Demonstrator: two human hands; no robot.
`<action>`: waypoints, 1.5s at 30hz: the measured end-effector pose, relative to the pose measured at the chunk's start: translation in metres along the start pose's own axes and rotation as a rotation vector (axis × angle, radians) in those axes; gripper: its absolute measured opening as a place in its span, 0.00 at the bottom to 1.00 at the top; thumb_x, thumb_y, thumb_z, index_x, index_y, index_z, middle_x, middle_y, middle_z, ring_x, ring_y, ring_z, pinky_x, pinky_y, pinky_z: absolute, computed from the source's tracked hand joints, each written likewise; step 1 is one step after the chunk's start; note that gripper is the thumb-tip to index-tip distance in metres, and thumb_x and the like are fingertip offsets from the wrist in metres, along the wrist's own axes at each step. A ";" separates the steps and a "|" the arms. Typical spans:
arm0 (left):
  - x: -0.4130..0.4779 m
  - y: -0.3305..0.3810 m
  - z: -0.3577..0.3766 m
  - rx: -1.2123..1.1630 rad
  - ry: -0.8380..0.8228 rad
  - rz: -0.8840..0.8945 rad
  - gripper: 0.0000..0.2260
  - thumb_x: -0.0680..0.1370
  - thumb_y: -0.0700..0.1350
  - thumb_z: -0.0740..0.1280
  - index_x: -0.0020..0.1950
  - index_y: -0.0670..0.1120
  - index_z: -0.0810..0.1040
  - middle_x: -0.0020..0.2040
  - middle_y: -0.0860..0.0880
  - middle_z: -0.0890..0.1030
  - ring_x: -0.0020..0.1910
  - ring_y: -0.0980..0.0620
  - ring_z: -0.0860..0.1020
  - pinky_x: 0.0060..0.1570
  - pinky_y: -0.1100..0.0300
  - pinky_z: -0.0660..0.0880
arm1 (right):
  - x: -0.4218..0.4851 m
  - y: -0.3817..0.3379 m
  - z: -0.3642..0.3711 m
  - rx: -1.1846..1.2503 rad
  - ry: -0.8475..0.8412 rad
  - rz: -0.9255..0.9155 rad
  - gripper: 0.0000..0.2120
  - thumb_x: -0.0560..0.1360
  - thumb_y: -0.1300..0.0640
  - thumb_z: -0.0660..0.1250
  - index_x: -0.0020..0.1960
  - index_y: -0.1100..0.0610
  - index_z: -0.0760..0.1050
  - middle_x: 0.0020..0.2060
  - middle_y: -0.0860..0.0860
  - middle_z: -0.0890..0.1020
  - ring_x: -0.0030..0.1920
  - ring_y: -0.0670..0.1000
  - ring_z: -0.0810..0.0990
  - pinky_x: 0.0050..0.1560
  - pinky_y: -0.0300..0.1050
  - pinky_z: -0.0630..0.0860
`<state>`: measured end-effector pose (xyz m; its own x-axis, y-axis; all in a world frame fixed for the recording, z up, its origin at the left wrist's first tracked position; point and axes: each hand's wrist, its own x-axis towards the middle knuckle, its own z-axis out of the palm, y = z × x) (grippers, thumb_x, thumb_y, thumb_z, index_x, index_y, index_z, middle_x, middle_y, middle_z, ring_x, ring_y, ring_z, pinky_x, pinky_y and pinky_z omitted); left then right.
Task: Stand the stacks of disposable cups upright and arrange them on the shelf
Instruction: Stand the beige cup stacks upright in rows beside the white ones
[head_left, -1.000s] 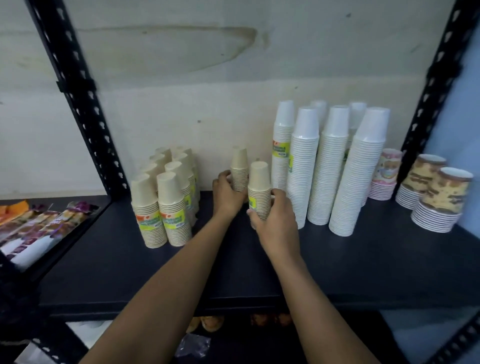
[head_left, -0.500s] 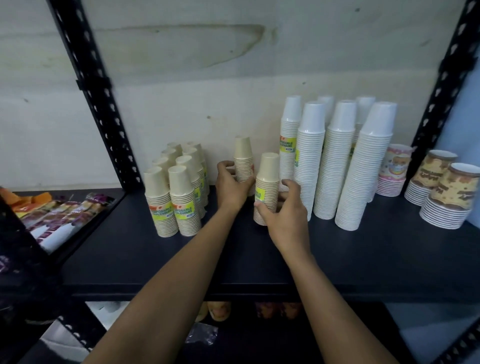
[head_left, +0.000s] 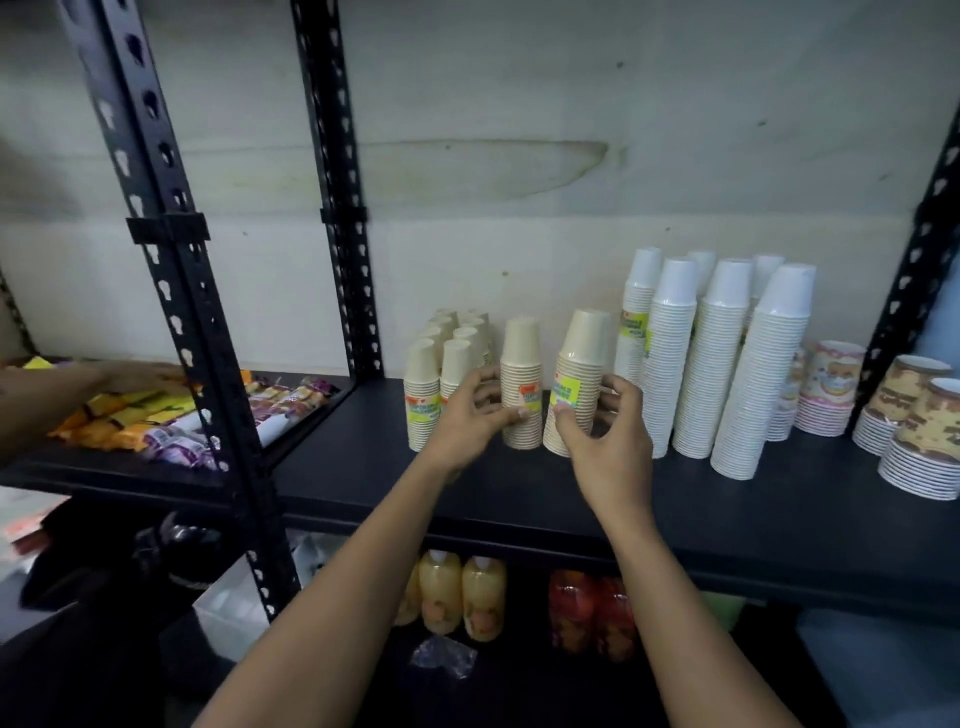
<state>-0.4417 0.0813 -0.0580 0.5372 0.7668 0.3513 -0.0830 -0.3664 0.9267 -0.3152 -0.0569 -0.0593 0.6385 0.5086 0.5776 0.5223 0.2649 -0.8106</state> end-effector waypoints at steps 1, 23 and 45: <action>-0.009 0.000 -0.010 0.005 0.006 -0.006 0.28 0.74 0.40 0.78 0.71 0.46 0.71 0.62 0.46 0.82 0.59 0.52 0.83 0.58 0.60 0.79 | -0.004 -0.001 0.005 0.004 -0.014 -0.006 0.24 0.73 0.52 0.77 0.65 0.46 0.69 0.55 0.41 0.79 0.52 0.32 0.78 0.48 0.23 0.71; -0.065 -0.035 -0.122 0.162 0.069 -0.081 0.23 0.78 0.44 0.74 0.72 0.53 0.74 0.62 0.45 0.81 0.61 0.51 0.81 0.67 0.50 0.76 | -0.028 0.026 0.102 -0.003 -0.347 0.067 0.27 0.72 0.49 0.78 0.67 0.49 0.71 0.59 0.46 0.79 0.55 0.42 0.80 0.54 0.42 0.80; -0.066 -0.054 -0.118 0.363 0.218 0.001 0.24 0.76 0.44 0.76 0.71 0.51 0.75 0.60 0.58 0.84 0.60 0.62 0.81 0.65 0.53 0.78 | -0.028 0.040 0.110 -0.029 -0.411 0.151 0.22 0.70 0.52 0.80 0.60 0.51 0.76 0.54 0.44 0.83 0.52 0.41 0.83 0.55 0.46 0.83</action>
<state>-0.5714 0.1126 -0.1150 0.3440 0.8454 0.4086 0.2388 -0.4996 0.8327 -0.3748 0.0298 -0.1189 0.4341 0.8251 0.3616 0.4594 0.1425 -0.8767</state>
